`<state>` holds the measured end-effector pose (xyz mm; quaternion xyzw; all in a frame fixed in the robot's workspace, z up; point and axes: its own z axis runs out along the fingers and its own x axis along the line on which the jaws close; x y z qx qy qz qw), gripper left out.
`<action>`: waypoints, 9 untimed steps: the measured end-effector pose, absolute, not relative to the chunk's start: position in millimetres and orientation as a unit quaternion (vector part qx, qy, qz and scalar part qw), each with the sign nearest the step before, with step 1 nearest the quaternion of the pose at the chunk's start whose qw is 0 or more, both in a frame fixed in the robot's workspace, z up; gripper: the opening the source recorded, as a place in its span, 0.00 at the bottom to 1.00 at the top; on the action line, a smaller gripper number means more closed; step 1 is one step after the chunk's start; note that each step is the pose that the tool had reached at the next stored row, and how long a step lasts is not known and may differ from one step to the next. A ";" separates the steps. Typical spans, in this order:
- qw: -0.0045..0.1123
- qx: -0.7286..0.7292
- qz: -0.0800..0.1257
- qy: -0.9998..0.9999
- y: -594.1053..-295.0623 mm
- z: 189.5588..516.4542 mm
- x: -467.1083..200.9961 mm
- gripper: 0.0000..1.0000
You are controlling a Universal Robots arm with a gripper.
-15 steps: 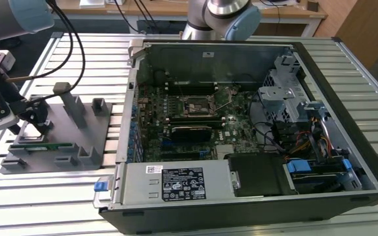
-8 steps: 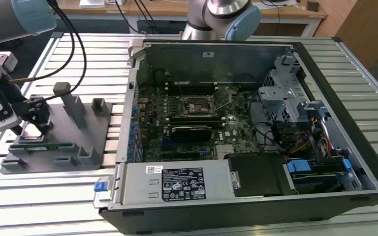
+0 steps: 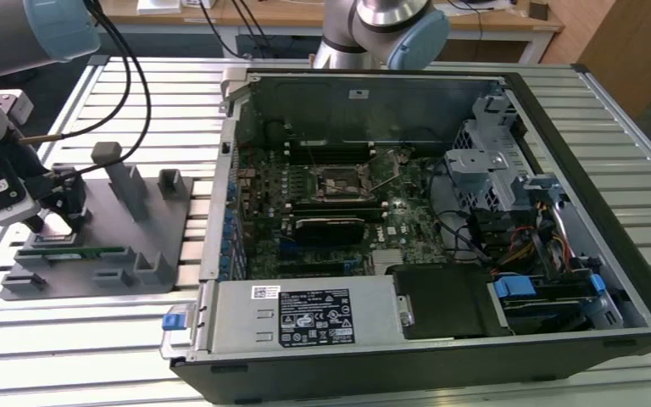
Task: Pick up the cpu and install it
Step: 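Pick up the cpu and move it towards the insertion slot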
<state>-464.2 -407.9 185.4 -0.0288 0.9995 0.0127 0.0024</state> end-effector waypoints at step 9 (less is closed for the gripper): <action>0.002 -0.029 0.012 1.000 -407.4 185.4 -464.2 0.53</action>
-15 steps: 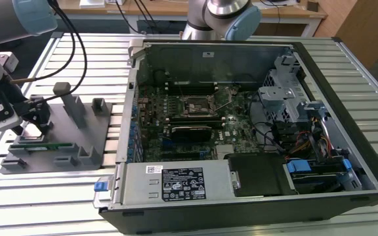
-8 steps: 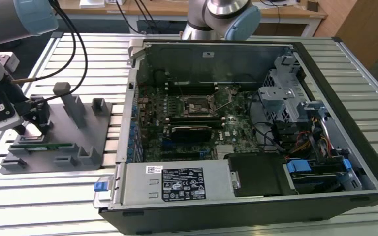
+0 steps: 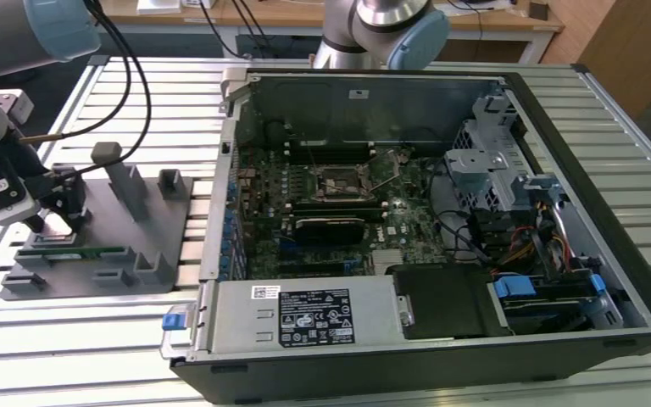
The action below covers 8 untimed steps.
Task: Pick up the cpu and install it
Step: 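Pick up the cpu and move it towards the insertion slot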
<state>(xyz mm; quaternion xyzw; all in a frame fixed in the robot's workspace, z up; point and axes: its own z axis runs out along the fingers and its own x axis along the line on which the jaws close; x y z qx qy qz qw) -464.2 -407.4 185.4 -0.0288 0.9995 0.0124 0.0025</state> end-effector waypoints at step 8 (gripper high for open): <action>0.003 -0.029 0.012 1.000 -405.4 187.4 -464.2 0.60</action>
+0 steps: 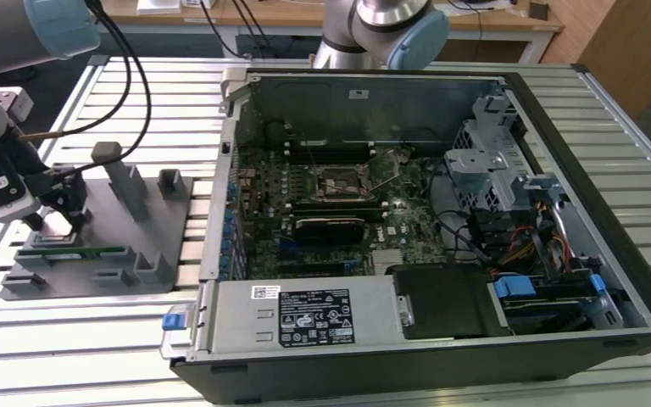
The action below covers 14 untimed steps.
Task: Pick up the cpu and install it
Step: 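Pick up the cpu and move it towards the insertion slot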
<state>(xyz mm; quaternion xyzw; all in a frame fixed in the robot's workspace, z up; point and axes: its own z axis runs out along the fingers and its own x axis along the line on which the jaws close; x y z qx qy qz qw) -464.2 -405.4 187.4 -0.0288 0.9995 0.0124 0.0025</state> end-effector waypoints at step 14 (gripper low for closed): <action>0.002 -0.029 0.012 1.000 -404.5 222.4 -464.1 0.53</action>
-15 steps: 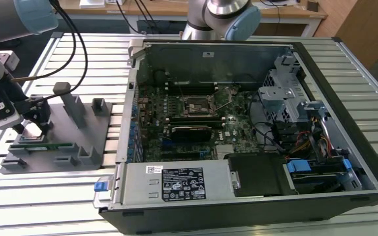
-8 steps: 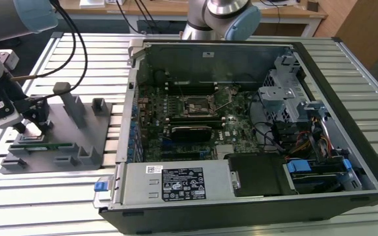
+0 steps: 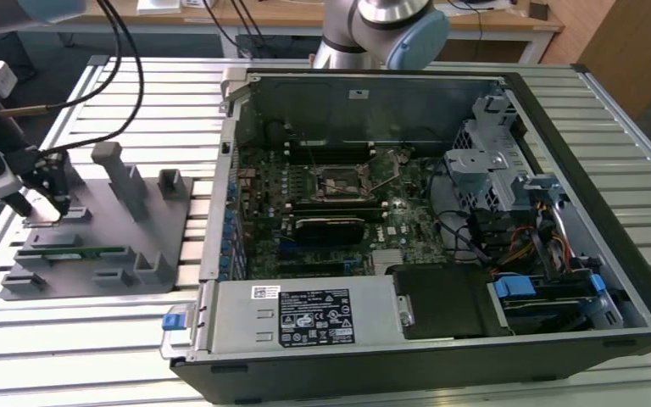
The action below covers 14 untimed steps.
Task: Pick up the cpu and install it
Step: 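Pick up the cpu and move it towards the insertion slot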
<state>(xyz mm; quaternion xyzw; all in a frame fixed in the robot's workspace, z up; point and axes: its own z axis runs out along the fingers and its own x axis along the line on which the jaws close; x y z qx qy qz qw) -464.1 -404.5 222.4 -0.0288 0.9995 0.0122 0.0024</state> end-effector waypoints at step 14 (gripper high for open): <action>0.002 -0.029 0.012 1.000 -404.5 285.9 -464.1 0.53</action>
